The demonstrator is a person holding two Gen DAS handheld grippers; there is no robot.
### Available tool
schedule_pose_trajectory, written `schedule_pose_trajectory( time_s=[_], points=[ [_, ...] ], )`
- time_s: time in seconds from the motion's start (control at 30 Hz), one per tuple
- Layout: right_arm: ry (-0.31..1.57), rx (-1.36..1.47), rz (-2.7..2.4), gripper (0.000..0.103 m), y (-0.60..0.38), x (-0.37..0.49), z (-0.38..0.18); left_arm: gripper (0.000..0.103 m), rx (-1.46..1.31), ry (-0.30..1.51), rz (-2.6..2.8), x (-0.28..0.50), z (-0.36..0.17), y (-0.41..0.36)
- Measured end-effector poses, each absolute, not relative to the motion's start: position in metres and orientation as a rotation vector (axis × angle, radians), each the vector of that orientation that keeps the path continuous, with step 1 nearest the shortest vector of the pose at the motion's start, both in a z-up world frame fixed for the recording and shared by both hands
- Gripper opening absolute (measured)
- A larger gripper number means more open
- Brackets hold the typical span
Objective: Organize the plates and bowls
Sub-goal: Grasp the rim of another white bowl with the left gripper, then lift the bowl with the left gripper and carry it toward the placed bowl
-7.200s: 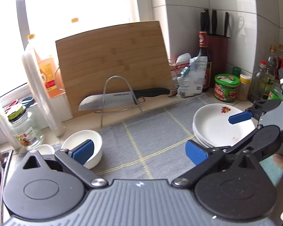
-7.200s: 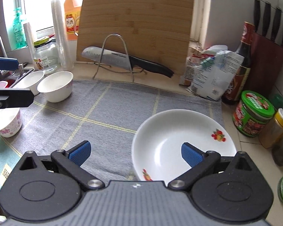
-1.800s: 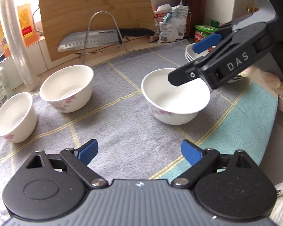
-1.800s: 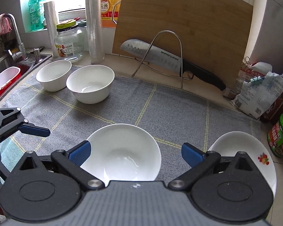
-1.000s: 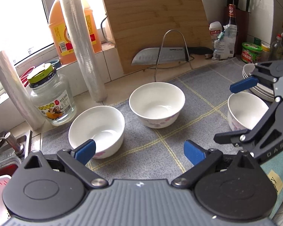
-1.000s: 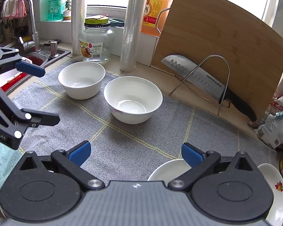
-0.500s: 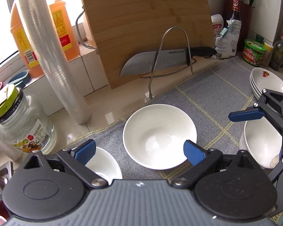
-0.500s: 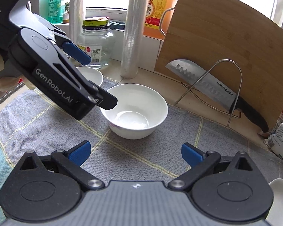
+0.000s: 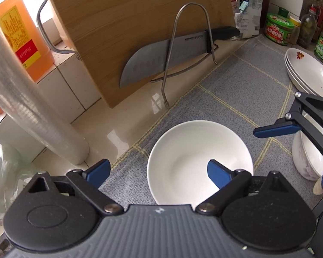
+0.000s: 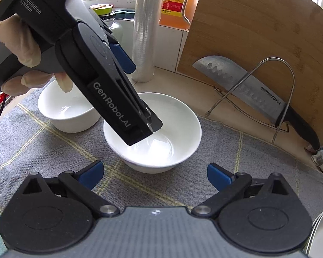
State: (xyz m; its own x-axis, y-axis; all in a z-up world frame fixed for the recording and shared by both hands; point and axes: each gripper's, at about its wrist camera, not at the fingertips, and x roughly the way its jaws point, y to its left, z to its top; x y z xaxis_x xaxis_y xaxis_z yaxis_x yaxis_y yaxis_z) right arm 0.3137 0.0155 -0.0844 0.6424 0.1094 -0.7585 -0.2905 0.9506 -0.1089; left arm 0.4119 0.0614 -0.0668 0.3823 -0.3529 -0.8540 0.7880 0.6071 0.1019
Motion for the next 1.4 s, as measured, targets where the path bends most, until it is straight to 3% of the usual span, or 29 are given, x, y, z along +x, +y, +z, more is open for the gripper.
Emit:
schedule_pose_trajectory(
  time_s=[0.1,0.2,0.3,0.53,0.67,0.83,1.17,1.4],
  points=[
    [0.853,-0.224,0.234,0.103,0.016,0.319,-0.086,0.092,0.560,0.921,-0.797,0.415,-0.070,0.058],
    [0.860,-0.227,0.235,0.103,0.017,0.323,-0.088,0.073,0.561,0.931,-0.791,0.420,-0.072,0.057],
    [0.861,-0.225,0.243,0.103,0.017,0.323,-0.088,0.067,0.555,0.931,-0.790,0.421,-0.072,0.056],
    [0.867,-0.237,0.251,0.101,0.017,0.328,-0.092,0.066,0.565,0.936,-0.816,0.421,-0.072,0.052],
    [0.861,-0.236,0.246,0.093,0.018,0.331,-0.091,0.066,0.566,0.940,-0.812,0.423,-0.073,0.052],
    [0.844,-0.231,0.262,0.090,0.018,0.331,-0.089,0.063,0.556,0.947,-0.830,0.425,-0.073,0.052],
    [0.843,-0.224,0.268,0.090,0.017,0.332,-0.090,0.062,0.556,0.956,-0.857,0.424,-0.073,0.049],
    [0.843,-0.223,0.267,0.090,0.018,0.331,-0.091,0.056,0.548,0.959,-0.878,0.423,-0.071,0.048]
  ],
)
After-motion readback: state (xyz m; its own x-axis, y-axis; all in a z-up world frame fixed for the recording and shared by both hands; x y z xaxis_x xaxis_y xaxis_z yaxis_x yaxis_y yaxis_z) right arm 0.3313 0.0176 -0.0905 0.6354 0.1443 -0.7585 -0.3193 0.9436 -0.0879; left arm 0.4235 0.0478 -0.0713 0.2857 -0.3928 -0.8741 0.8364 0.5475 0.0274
